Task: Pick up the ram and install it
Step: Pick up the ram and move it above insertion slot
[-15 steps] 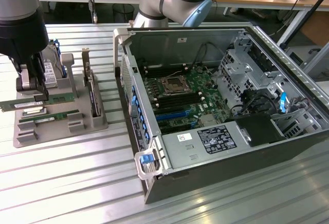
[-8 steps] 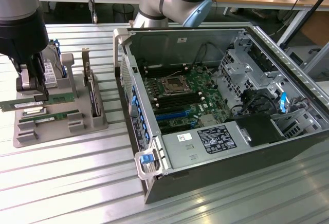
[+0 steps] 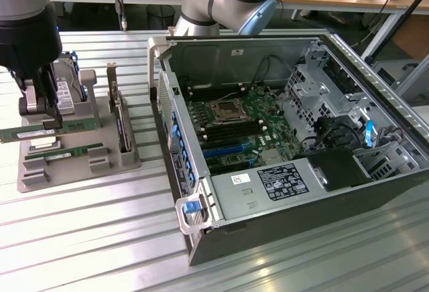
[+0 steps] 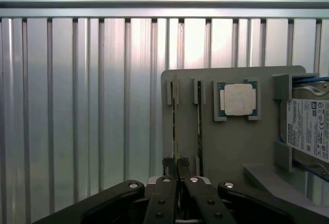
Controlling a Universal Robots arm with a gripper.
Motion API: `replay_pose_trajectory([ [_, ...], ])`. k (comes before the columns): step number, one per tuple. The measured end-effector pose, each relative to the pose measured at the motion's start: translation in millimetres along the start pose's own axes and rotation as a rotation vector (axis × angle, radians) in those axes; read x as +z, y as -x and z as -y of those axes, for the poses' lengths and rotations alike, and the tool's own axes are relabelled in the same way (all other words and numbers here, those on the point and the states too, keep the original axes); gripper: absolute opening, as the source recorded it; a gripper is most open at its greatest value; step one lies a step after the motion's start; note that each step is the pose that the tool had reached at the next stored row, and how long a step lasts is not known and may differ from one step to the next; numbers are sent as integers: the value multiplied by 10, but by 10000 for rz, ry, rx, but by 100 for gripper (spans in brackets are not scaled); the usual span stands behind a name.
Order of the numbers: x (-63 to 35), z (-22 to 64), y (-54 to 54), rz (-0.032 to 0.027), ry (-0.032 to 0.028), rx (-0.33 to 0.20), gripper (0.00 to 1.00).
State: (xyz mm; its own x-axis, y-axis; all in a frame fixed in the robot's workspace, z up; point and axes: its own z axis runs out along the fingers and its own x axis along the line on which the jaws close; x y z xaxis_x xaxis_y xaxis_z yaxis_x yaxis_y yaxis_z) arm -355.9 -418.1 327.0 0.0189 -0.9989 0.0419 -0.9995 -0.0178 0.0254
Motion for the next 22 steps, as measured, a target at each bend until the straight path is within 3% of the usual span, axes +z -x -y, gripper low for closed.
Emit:
replay_pose_trajectory([
  [22,-96,-2,-4,-1,1,0,12],
])
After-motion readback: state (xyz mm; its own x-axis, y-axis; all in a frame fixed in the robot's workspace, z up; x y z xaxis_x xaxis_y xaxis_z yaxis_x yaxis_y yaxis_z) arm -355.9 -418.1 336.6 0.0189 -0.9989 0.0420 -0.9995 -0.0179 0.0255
